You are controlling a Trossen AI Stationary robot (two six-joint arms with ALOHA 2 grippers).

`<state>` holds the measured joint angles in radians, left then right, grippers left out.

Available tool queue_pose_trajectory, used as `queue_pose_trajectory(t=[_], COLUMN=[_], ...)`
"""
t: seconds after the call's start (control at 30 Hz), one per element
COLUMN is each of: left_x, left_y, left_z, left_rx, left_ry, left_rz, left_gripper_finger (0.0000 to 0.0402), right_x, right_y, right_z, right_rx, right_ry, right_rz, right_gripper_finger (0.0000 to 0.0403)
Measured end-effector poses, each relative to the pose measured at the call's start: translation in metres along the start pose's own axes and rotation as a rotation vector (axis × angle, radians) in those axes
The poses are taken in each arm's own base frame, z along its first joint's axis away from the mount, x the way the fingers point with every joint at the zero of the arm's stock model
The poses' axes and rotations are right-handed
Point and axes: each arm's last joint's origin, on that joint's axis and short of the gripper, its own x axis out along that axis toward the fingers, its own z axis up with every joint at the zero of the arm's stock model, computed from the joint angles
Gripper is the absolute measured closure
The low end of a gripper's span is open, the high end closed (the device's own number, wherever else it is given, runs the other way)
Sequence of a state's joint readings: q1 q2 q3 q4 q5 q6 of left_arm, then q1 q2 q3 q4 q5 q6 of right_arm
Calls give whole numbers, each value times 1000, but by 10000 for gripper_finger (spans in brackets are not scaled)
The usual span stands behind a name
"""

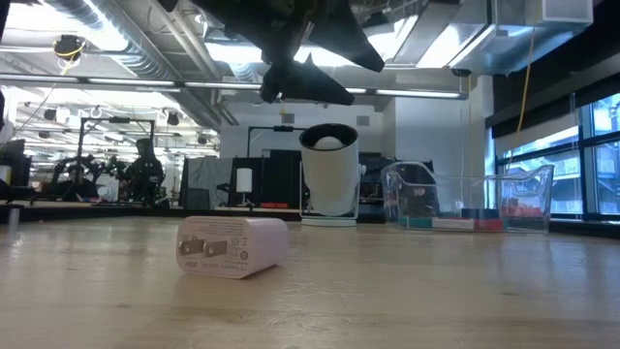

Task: Pick & Place Office items
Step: Put the light blue charger adapter into the bottom transparent bin

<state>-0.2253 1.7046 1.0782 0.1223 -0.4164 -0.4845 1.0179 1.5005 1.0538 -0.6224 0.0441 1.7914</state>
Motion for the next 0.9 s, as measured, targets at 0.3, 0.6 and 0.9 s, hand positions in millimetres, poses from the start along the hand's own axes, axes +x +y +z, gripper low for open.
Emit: queue_pose_trajectory(t=[0.3,0.6,0.9], left_x=[0,-4,-6], left_y=[-1,-2,2], left_z=[-1,-19,-29], left_rx=[1,52,118], left_ry=[20,268,390], left_rz=[-36,-168,-191], left_gripper_finger=[102,102,102], right_x=[49,55,55], right_y=[-4,-5,-3], right_z=[16,22,28], right_rx=[33,33,29], right_ry=[-82,-84,19], right_rz=[-149,-169,-182], right_gripper_finger=[280,241,139])
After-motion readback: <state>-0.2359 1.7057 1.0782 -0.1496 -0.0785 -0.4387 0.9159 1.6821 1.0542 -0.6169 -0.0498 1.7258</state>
